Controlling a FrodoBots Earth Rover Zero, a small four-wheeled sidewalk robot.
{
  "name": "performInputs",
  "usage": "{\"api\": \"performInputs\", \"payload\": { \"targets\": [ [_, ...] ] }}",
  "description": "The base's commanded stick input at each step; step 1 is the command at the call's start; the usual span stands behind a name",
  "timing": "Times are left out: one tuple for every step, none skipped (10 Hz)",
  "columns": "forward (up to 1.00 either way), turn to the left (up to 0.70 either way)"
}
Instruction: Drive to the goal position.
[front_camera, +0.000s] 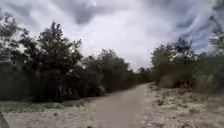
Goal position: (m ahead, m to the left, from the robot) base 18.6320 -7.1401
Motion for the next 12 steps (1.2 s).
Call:
{"api": "performInputs", "payload": {
  "targets": [
    [0.85,0.00],
    [0.85,0.00],
    [0.85,0.00],
    [0.85,0.00],
    [0.85,0.00],
    [0.85,0.00],
    [0.85,0.00],
    [0.85,0.00],
    [0.85,0.00],
    [0.85,0.00],
    [0.85,0.00],
    [0.85,0.00]
  ]
}}
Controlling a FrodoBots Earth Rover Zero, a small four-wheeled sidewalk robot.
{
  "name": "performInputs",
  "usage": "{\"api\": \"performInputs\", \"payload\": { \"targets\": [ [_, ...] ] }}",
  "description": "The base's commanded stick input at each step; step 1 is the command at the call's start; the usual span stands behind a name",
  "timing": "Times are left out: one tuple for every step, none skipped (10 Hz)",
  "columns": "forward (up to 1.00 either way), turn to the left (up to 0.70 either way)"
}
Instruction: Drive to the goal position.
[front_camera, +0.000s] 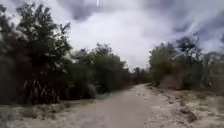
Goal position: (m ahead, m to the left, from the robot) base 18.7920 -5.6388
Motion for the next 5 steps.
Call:
{"api": "performInputs", "payload": {
  "targets": [
    [0.85,0.00],
    [0.85,0.00],
    [0.85,0.00],
    [0.85,0.00],
    [0.85,0.00]
  ]
}}
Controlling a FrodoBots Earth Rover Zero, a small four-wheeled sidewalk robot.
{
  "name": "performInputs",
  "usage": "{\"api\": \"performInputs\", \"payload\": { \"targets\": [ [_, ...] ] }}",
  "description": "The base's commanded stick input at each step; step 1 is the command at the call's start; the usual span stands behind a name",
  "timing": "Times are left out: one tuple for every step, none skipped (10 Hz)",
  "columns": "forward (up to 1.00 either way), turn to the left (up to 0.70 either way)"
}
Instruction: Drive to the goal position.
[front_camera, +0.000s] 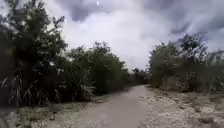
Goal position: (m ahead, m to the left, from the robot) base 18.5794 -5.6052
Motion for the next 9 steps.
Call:
{"api": "performInputs", "payload": {
  "targets": [
    [0.85,0.00],
    [0.85,0.00],
    [0.85,0.00],
    [0.85,0.00],
    [0.85,0.00],
    [0.85,0.00],
    [0.85,0.00],
    [0.85,0.00],
    [0.85,0.00]
  ]
}}
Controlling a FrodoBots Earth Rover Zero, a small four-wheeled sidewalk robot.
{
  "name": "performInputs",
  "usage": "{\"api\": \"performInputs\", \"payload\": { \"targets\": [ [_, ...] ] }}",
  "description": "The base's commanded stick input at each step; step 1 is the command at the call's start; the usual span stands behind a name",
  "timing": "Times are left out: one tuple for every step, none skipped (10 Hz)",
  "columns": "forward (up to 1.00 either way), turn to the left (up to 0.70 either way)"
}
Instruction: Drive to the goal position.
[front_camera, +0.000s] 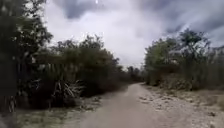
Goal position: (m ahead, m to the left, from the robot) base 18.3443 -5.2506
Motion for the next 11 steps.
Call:
{"api": "performInputs", "payload": {
  "targets": [
    [0.85,0.00],
    [0.85,0.00],
    [0.85,0.00],
    [0.85,-0.17],
    [0.85,-0.20],
    [0.85,0.00],
    [0.85,-0.06],
    [0.85,-0.22],
    [0.85,-0.15],
    [0.85,-0.02],
    [0.85,0.00]
  ]
}}
